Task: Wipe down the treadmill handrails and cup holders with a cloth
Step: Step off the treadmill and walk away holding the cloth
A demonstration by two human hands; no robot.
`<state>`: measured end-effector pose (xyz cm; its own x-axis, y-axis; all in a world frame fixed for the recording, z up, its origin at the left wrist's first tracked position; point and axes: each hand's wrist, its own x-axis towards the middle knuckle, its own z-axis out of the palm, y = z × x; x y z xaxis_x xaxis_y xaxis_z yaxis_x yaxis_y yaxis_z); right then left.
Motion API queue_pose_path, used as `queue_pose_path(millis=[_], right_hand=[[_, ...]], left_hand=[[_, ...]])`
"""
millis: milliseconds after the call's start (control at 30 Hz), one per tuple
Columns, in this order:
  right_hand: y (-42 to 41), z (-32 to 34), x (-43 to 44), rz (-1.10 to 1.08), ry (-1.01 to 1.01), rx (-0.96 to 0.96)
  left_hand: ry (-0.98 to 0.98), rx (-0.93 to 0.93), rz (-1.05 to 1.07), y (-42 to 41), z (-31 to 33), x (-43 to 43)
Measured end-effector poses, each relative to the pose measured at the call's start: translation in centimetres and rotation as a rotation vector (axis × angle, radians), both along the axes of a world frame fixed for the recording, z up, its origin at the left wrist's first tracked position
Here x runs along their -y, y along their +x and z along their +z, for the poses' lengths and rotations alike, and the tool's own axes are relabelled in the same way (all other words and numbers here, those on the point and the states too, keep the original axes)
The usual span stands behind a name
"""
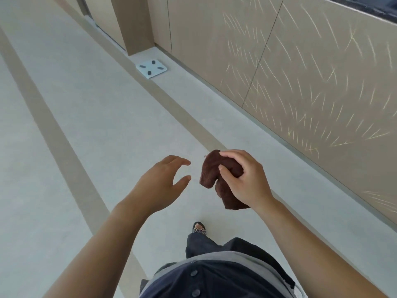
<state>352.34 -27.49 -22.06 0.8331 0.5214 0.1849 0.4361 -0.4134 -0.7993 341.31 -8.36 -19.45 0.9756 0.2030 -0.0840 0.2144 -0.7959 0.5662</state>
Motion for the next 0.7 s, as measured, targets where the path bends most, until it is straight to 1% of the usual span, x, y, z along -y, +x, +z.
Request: queue_pose_path(millis=[167,367,500,600,700], right_hand=[[10.2,1.4,-10.2,0.11,0.0,-0.018],[20.4,0.3,-23.5,0.255,-0.023,-0.026],[27.3,-0.6,-34.1,0.319,-0.039,-0.035],[32.5,0.1,-42.0,0.328,-0.027,-0.047],[37.6,1.2,-49.6,0.343,-0.005,-0.029]], left_hand=[[0.023,0.011,0.126,8.7,1.2,-9.4],[-0.046,0.005,0.211,17.9,-1.0,-20.4],[-0.042,0.01,0.262,24.3,-1.8,-30.4],[-0.007,-0.01,0.275,29.2,-0.8,-38.5],[0.005,0.012,0.304,34.3,0.6,-45.9]])
